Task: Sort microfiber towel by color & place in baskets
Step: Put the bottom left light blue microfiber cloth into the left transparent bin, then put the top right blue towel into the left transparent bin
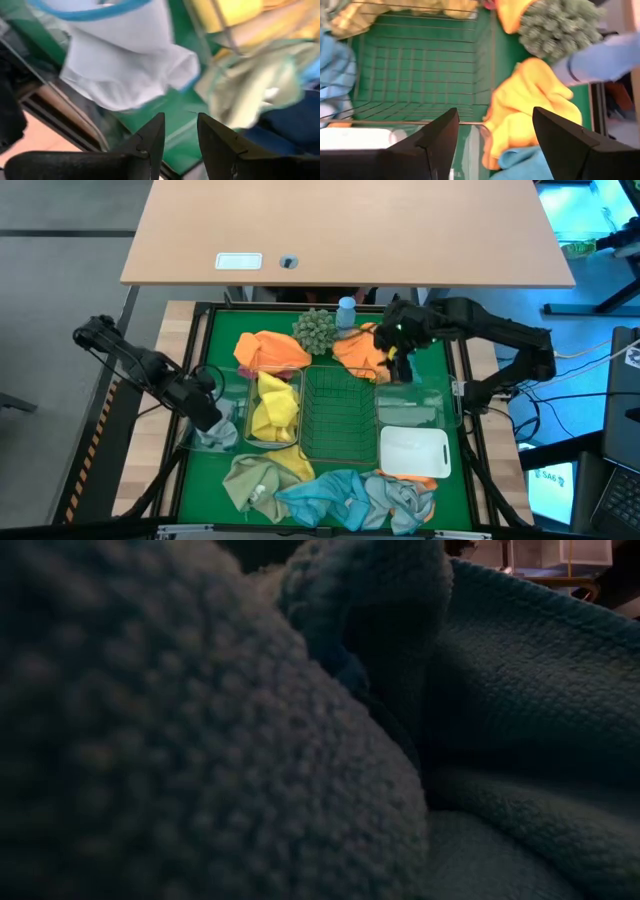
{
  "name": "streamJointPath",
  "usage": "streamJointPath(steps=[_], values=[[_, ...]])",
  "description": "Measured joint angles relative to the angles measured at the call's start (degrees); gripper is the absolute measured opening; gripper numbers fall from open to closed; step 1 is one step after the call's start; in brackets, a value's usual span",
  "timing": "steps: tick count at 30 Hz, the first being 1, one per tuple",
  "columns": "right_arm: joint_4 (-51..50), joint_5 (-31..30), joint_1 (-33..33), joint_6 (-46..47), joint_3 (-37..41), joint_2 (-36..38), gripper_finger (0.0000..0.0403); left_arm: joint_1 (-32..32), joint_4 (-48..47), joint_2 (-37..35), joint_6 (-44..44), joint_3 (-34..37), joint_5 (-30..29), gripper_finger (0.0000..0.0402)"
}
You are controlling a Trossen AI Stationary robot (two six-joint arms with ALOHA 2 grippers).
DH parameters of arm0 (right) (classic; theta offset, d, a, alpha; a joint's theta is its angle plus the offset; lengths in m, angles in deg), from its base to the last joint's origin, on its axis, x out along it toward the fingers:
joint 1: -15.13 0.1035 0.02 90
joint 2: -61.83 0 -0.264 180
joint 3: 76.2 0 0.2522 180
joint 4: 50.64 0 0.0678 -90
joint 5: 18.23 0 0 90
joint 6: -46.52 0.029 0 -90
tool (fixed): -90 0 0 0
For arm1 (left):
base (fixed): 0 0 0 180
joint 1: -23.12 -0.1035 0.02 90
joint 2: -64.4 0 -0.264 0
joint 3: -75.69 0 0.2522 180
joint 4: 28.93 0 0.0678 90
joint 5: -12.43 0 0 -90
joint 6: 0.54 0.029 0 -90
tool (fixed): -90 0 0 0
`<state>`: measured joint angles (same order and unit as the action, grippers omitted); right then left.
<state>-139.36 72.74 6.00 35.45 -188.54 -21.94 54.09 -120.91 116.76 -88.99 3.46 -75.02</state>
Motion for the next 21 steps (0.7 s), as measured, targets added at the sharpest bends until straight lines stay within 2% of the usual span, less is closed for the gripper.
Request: streamJointPath(steps=[3,6,10,15,21], values=[[-0.1,-0.04,-3.63,-0.02,0.34,0.0,0.0254,0.0,1.14,0.0,-0.04,-2.33,-0.62,0.0109],[0.07,-0.07,-7.42,-1.05,2.52,0.02,0.0254,0.01,5.2,0.0,0.33,-3.46,-4.67,0.0109],[2.39,-0.1,-12.72,-2.53,7.62,0.02,0.0254,-0.02,12.12,0.06,2.69,-3.51,-10.92,0.0109],[8.43,0.04,-18.83,-2.67,15.33,-0.02,0.0254,0.0,16.82,0.52,6.89,-3.51,-15.36,0.0109],[9.89,-0.59,-23.53,3.82,23.25,0.0,0.0254,0.01,16.81,0.52,8.07,-3.51,-17.81,0.0109]])
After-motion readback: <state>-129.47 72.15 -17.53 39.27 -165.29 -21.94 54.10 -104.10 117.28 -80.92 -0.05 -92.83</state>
